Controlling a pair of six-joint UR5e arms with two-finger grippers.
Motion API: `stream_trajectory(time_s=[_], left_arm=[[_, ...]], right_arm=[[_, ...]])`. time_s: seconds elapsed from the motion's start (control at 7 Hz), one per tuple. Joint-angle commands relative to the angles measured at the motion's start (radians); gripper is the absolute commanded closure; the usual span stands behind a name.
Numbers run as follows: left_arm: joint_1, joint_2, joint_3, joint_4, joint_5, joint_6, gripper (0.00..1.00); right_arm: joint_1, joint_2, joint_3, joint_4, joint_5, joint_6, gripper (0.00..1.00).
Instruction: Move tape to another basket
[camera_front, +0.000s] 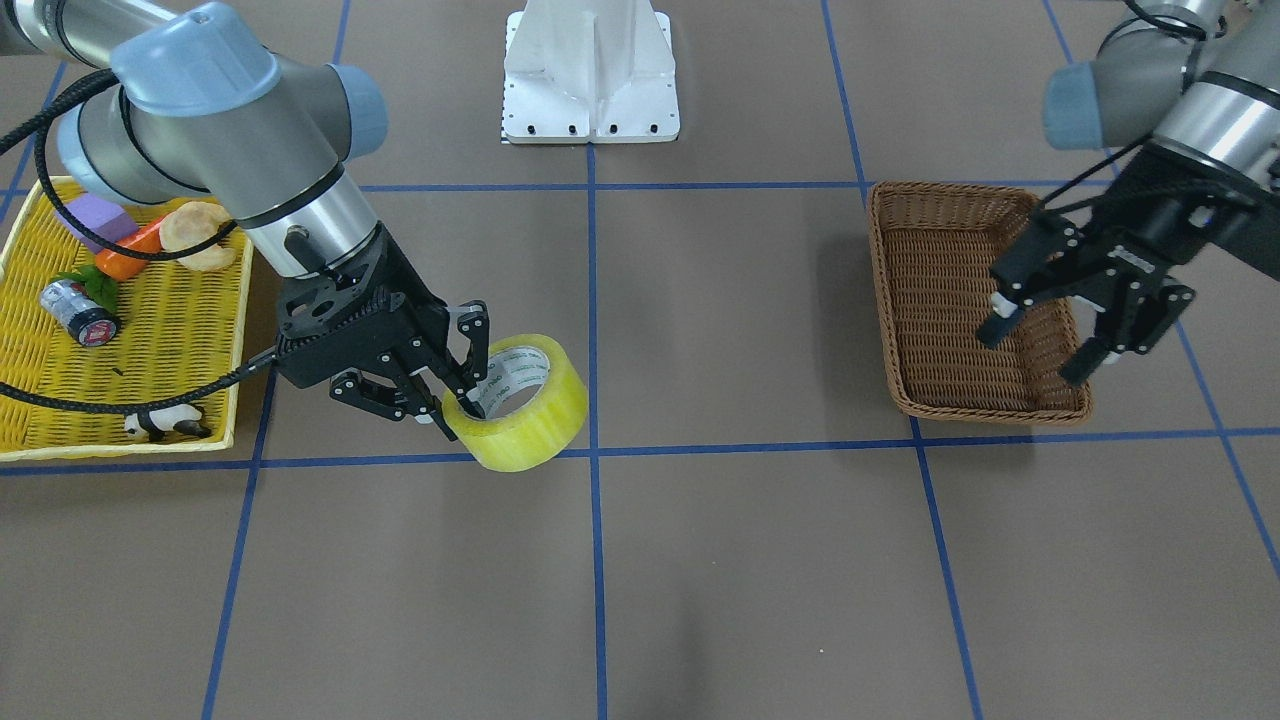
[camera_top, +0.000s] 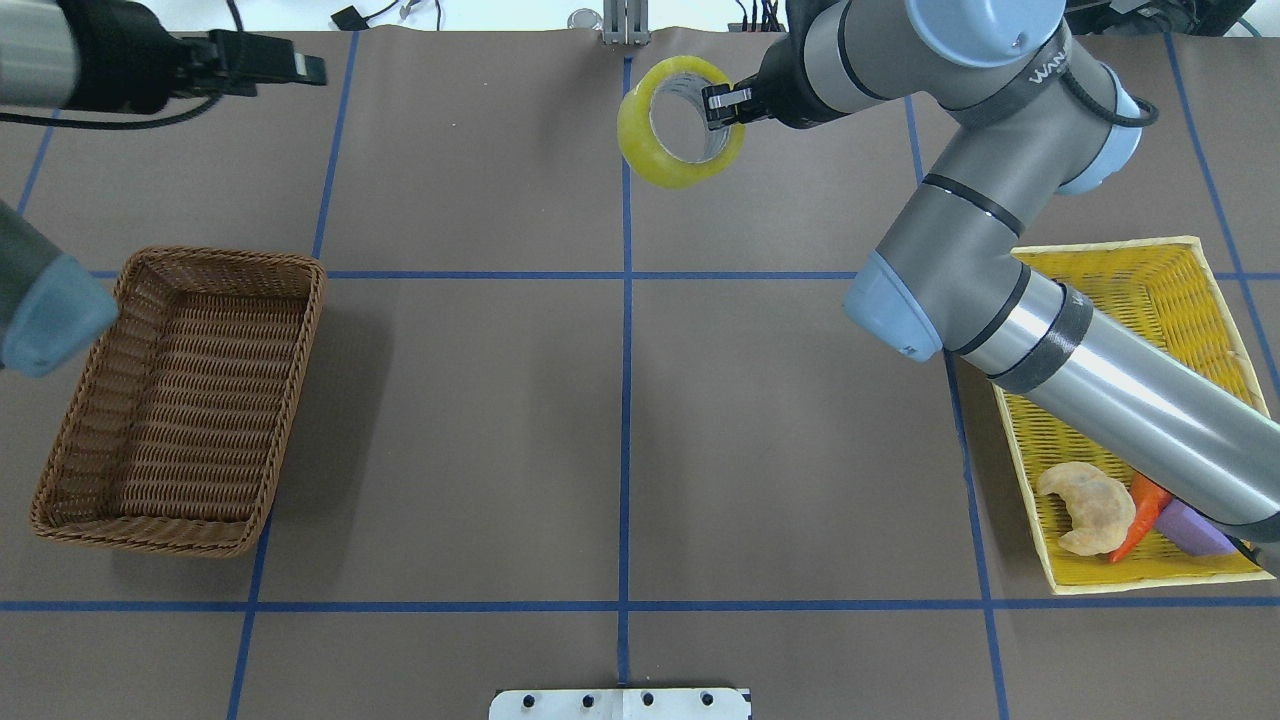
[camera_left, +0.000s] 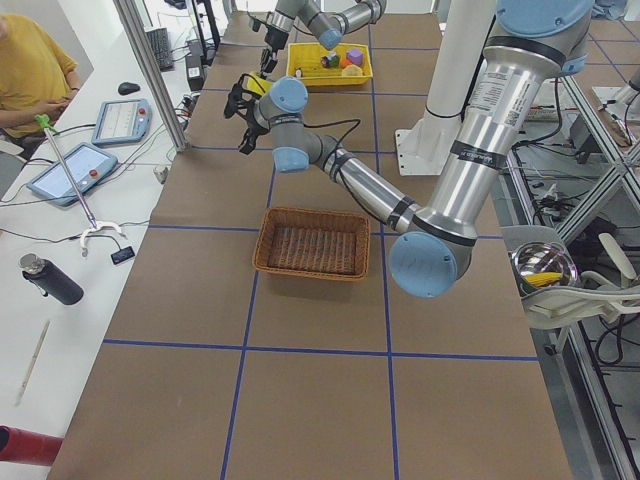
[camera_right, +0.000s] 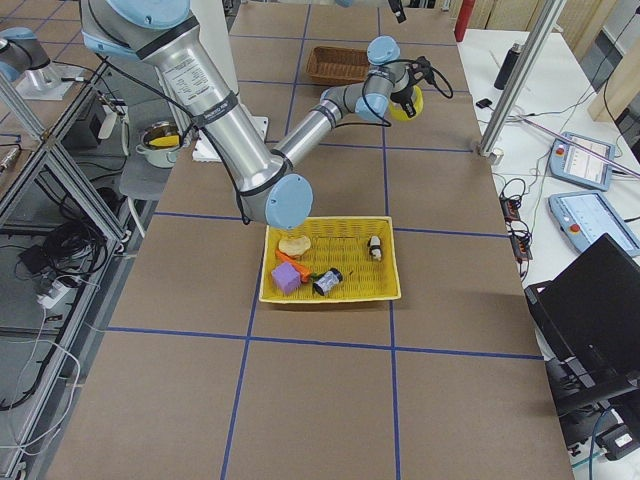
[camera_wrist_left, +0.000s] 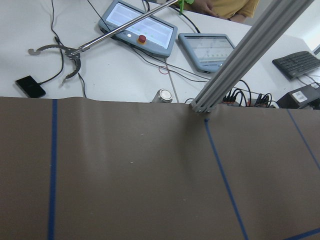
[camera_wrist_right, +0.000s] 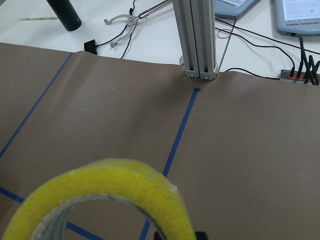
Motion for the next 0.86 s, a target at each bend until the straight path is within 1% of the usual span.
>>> stream_trajectory(time_s=[0.0,0.14,0.29,0.43,0.57,0.71], left_arm=[[0.158,-0.098,-0.006,-0.031,0.051,-0.019,0.01],[0.180,-0.123,0.043,-0.125,0.049,-0.016,0.01],[0.188,-0.128,0.104,-0.237,0.045,-0.016,0.01],[0.188,-0.141,0.138,-0.275,0.043,-0.017,0.01],[0.188,-0.149,0.140,-0.276,0.042,-0.022,0.01],[0.187,-0.149,0.140,-0.278,0.031,-0.025,0.01]], right_arm=[[-0.036,0.031,0.000,0.002,-0.048,0.002,1.00],[-0.050,0.037,-0.001,0.037,-0.066,0.002,1.00],[-0.078,0.038,-0.010,0.105,-0.109,0.002,1.00],[-0.105,0.039,-0.011,0.147,-0.141,0.015,1.00],[-0.130,0.038,-0.011,0.190,-0.160,0.021,1.00],[-0.141,0.038,-0.005,0.199,-0.163,0.027,1.00]])
